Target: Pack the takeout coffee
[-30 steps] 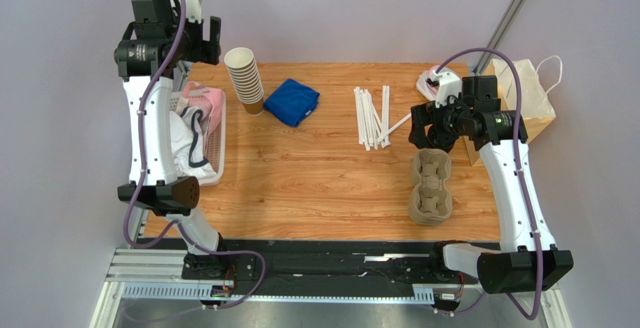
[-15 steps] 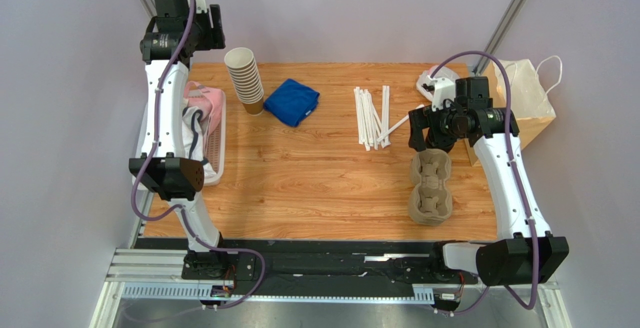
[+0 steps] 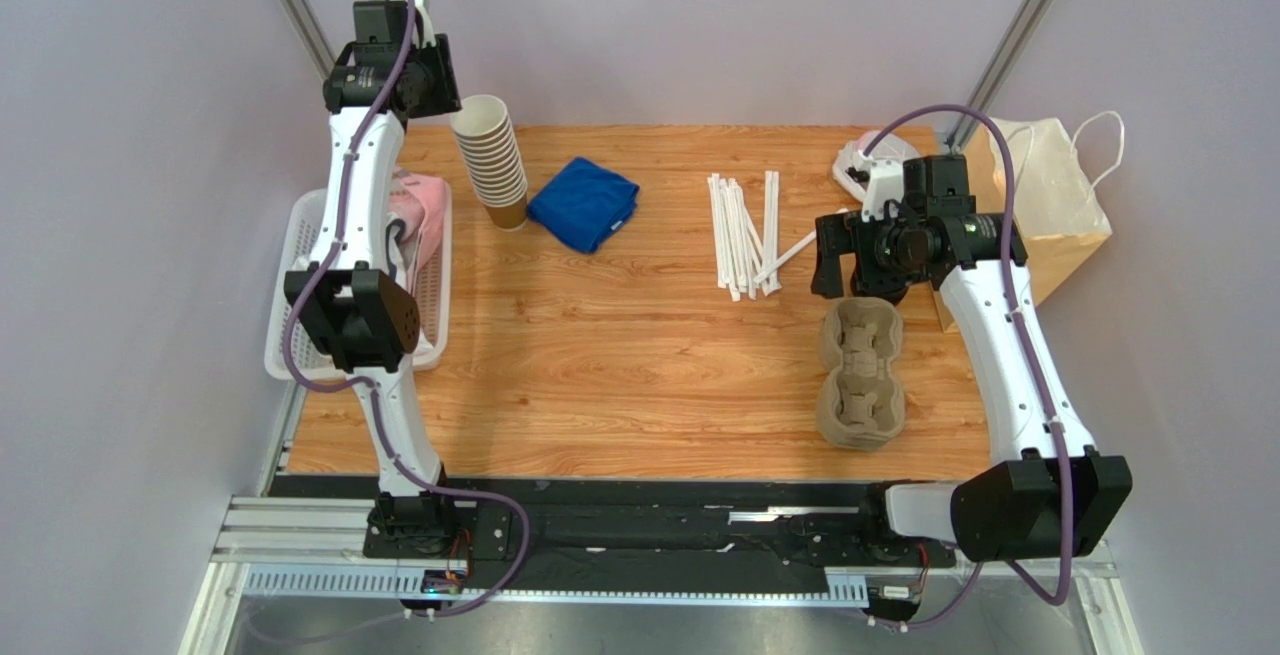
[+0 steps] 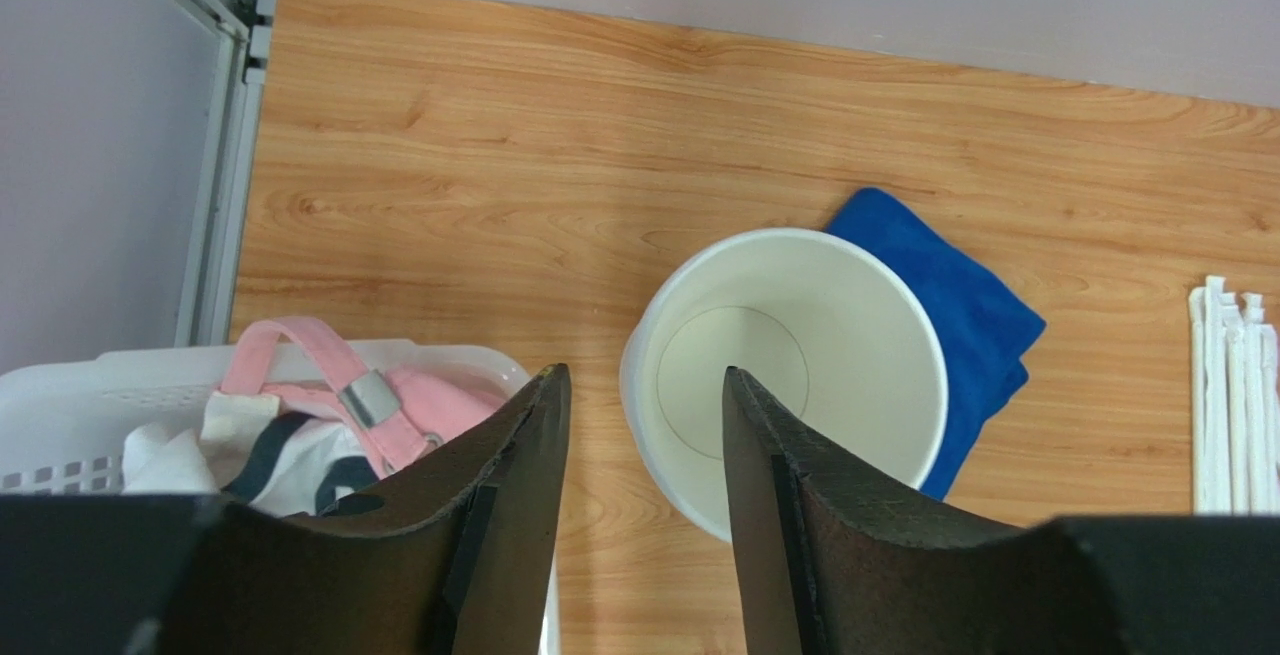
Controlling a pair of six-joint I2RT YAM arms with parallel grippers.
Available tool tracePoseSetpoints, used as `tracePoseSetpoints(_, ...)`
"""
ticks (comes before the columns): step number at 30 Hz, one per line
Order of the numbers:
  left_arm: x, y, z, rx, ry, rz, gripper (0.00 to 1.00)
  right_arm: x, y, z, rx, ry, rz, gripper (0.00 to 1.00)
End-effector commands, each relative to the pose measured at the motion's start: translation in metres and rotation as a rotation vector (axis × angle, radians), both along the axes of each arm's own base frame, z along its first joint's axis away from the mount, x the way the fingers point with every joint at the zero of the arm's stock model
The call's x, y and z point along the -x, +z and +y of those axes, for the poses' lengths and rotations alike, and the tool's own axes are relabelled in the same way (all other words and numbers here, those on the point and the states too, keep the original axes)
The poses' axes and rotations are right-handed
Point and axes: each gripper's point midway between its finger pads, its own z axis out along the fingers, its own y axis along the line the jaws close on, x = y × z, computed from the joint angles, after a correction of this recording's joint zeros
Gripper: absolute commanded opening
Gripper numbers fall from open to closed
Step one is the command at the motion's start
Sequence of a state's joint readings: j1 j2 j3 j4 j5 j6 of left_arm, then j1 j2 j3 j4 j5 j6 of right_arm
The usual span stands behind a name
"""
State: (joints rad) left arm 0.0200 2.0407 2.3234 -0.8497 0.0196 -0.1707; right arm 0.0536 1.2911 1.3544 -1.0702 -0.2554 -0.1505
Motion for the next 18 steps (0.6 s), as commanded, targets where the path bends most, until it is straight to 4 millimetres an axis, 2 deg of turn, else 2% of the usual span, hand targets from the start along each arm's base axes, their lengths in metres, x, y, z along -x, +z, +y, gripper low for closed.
tracePoseSetpoints(1, -0.013, 0.002, 0.002, 0.017, 0.029, -0.035, 0.49, -0.013, 0.008, 0.003, -0.033, -0.036, -0.048, 1.0)
tracePoseSetpoints(6, -0.018, -0.007, 0.004, 0.014, 0.034, -0.021, 0.47, -0.016, 0.01, 0.001, -0.026, -0.049, -0.051, 1.0)
tracePoseSetpoints(12, -0.021, -0.018, 0.005, 0.032, 0.04, 0.003, 0.34, -0.018, 0.01, 0.001, -0.028, -0.049, -0.049, 1.0)
tracePoseSetpoints(18, -0.017, -0.01, 0.004, 0.074, 0.037, -0.004, 0.19, -0.021, 0.015, 0.003, -0.039, -0.049, -0.057, 1.0)
